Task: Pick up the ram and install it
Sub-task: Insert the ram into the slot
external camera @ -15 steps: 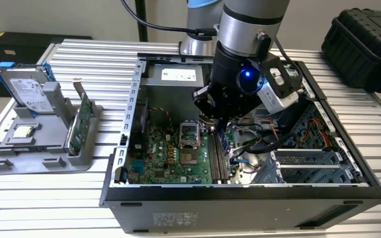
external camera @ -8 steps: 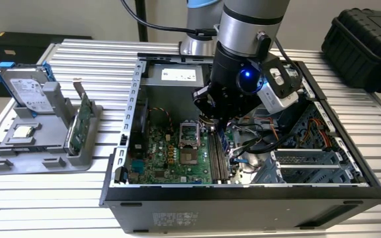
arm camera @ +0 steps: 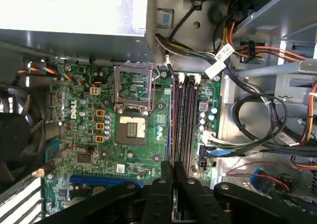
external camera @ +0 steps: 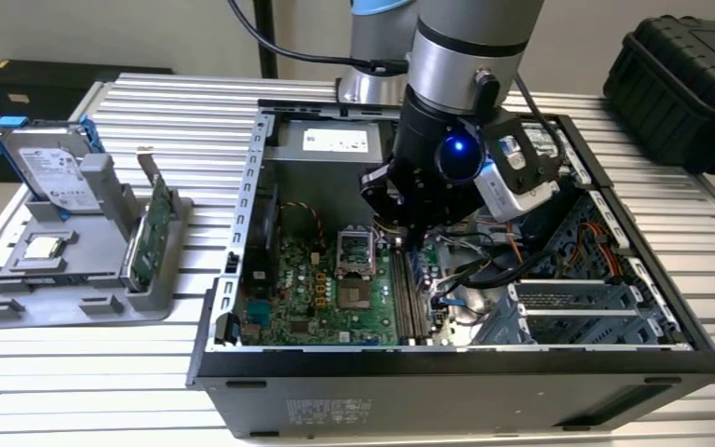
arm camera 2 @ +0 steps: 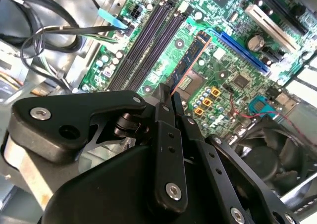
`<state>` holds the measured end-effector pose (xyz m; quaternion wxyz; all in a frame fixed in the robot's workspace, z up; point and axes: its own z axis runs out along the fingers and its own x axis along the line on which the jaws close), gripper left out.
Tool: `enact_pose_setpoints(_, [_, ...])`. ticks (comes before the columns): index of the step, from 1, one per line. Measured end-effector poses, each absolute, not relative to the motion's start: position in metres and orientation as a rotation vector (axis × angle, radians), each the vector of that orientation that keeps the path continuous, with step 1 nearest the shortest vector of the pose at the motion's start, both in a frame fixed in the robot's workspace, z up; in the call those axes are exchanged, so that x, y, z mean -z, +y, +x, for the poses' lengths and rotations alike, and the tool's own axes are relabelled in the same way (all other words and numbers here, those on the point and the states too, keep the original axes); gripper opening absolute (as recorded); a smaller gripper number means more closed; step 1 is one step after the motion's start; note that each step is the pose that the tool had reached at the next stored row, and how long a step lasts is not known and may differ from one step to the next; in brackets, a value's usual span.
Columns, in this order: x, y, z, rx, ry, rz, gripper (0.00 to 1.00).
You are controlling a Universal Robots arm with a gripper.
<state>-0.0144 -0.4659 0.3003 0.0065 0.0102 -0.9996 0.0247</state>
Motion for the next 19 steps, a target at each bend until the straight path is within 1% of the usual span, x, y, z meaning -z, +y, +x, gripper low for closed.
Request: enact_pose_setpoints(19, [-0.276,-0.462,0.004,-0.078,-3.126,-0.036,0.0])
